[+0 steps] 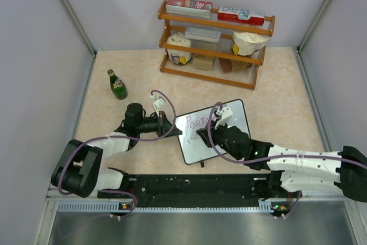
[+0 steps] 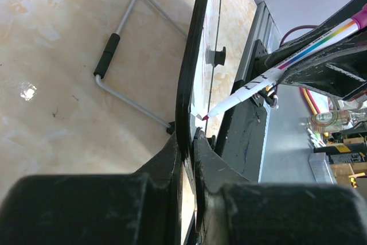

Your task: Write a sentence on the whiteboard

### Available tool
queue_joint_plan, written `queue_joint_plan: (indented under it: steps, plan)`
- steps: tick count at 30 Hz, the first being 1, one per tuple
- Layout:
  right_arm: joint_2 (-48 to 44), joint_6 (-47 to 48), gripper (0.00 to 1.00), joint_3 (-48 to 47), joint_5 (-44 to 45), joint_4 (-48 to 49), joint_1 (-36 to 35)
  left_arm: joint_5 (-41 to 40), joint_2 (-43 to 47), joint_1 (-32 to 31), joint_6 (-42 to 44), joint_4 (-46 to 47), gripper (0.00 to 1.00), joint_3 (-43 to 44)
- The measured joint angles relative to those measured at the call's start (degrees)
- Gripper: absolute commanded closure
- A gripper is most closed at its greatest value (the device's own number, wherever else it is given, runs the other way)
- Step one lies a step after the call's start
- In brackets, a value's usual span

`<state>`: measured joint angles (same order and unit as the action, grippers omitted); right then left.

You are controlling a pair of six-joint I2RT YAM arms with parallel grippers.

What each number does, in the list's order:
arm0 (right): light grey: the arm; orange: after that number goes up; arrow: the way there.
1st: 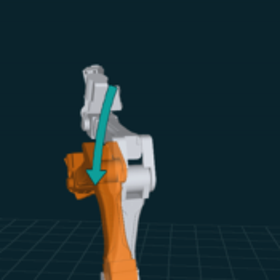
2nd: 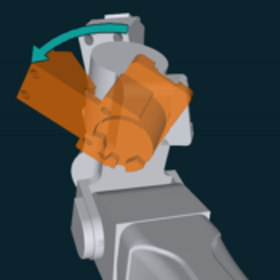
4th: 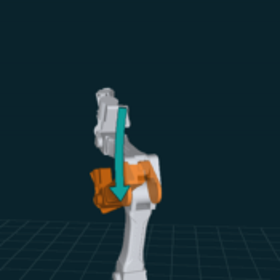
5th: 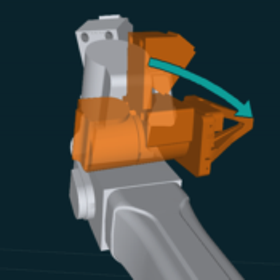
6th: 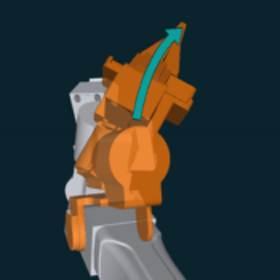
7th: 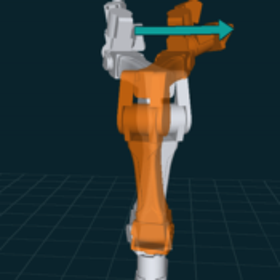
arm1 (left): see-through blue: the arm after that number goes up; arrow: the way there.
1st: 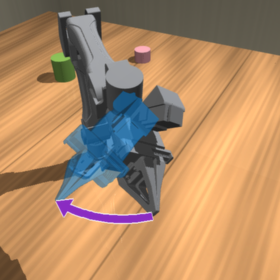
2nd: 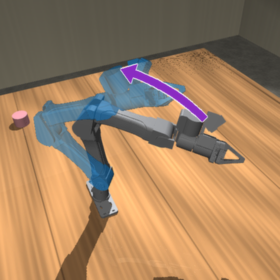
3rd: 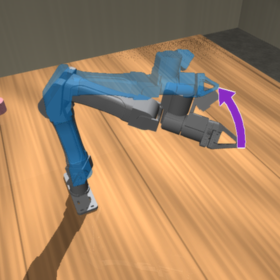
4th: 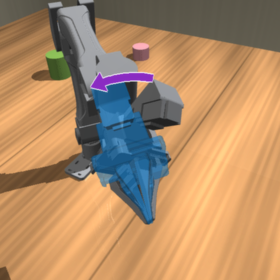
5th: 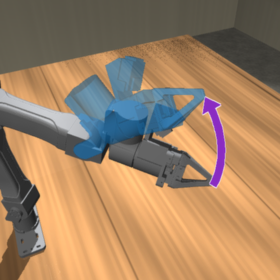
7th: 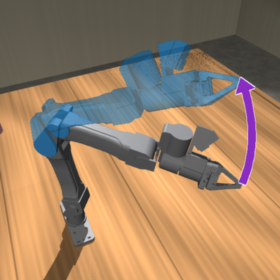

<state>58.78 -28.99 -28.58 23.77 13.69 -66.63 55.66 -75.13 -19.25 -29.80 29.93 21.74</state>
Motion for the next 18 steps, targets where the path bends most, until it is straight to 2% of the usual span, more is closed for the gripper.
queue_joint_plan:
  steps: [18]
  plan:
    - [0.9, -1.9, 1.0, 0.4, 0.0, 0.5, 0.0, -0.1, 0.0, 0.0, 0.0, -0.1, 1.0, 0.0]
